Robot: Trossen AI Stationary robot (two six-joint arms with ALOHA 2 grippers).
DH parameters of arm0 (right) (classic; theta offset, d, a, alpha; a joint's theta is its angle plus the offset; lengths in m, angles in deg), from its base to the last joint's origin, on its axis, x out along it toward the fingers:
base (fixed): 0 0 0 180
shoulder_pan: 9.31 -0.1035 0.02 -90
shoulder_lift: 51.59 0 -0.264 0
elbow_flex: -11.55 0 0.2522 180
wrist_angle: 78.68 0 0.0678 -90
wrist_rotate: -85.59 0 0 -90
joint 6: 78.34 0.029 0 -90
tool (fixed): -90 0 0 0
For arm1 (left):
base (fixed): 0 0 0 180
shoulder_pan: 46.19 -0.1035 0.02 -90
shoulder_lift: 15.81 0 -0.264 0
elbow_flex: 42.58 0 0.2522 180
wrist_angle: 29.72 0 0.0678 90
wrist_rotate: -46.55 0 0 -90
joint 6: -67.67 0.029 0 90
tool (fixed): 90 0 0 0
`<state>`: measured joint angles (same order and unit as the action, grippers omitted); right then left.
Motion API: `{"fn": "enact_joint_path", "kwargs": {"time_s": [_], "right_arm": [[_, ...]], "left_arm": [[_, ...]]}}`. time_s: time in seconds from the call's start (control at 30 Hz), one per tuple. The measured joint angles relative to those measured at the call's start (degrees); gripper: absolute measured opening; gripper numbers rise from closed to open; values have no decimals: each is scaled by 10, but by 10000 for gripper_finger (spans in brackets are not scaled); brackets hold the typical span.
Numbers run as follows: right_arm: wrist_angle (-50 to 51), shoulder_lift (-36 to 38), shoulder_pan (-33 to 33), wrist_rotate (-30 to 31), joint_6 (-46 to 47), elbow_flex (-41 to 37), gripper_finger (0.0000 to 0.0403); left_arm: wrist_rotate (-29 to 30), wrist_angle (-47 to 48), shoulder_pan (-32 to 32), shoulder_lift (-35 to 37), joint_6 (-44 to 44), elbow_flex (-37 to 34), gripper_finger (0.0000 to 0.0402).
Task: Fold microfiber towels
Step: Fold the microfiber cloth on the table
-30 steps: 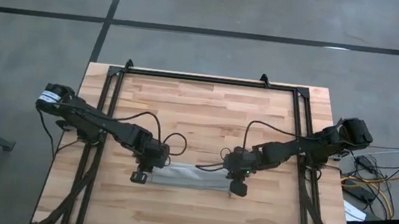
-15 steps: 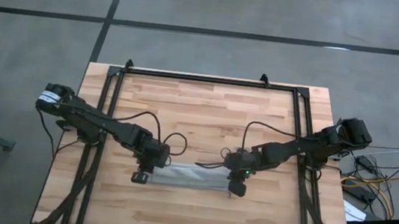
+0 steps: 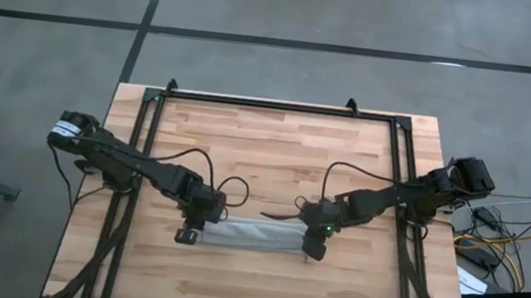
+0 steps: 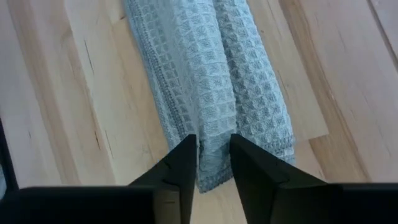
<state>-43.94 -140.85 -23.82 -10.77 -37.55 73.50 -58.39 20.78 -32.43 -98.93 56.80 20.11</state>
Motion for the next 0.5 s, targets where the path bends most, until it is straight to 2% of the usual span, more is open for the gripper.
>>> {"fn": "enact_joint_path", "kwargs": {"time_s": [0.27,0.5], "right_arm": [[0,0,0,0,3,0,136],[-7,2,-2,-12,26,0,156]], "left_arm": [[0,0,0,0,-1,0,14],[0,0,0,0,1,0,14]]}}
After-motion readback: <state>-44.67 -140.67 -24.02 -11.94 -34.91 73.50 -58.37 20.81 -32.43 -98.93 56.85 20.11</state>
